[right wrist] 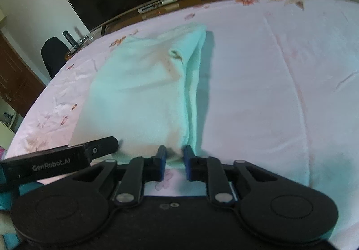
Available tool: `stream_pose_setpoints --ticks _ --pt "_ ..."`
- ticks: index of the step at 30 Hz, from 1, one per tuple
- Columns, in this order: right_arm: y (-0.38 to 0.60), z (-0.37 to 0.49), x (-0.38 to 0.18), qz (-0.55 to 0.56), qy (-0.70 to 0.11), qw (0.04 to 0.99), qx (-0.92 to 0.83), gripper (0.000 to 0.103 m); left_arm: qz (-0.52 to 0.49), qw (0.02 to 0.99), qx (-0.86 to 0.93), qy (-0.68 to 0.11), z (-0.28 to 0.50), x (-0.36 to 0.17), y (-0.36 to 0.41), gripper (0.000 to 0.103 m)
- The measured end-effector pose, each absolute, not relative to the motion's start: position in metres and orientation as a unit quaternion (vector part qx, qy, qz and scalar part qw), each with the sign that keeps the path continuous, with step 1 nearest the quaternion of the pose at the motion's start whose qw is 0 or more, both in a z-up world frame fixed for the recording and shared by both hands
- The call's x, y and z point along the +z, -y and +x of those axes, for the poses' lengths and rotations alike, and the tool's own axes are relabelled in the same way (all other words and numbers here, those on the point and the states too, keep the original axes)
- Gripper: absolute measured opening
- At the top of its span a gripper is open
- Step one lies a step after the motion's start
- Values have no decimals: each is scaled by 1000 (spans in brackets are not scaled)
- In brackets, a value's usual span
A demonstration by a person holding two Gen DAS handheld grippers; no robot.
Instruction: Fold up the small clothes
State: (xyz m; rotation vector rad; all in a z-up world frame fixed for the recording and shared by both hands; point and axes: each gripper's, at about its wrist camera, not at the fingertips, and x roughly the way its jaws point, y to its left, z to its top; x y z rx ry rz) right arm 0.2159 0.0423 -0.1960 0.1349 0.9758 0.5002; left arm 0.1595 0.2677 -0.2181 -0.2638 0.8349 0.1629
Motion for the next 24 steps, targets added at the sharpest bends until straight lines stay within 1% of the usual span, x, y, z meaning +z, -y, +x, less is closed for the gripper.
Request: stream_pose_setpoints --ticks 1,6,9,11,12,14,15,20,24 --pt "-43 213 -195 55 -460 853 239 7 -125 903 76 -403 158 -218 -268 93" --pt "-39 199 -189 31 -435 868 235 6 -124 904 72 -403 157 -220 -267 93" --pt "-35 209 -205 39 -462 858 221 4 -125 900 79 -410 160 -227 -266 93" --pt "-37 210 -201 29 -464 856 226 5 -126 901 78 -408 160 -226 -265 98" --pt "-35 209 -199 34 -463 857 225 6 -130 900 75 -409 160 -225 -264 103" --pt "-26 207 -193 64 -455 860 223 19 -133 896 78 -416 161 -224 -263 103" --pt "-21 205 -188 78 -448 862 225 21 -134 893 80 -423 162 -224 -263 103" --pt "-11 188 -168 78 -422 872 233 22 -126 883 93 -441 163 -224 -261 103" --pt "-7 174 -156 79 -412 875 241 25 -88 850 107 -508 173 -224 -252 103"
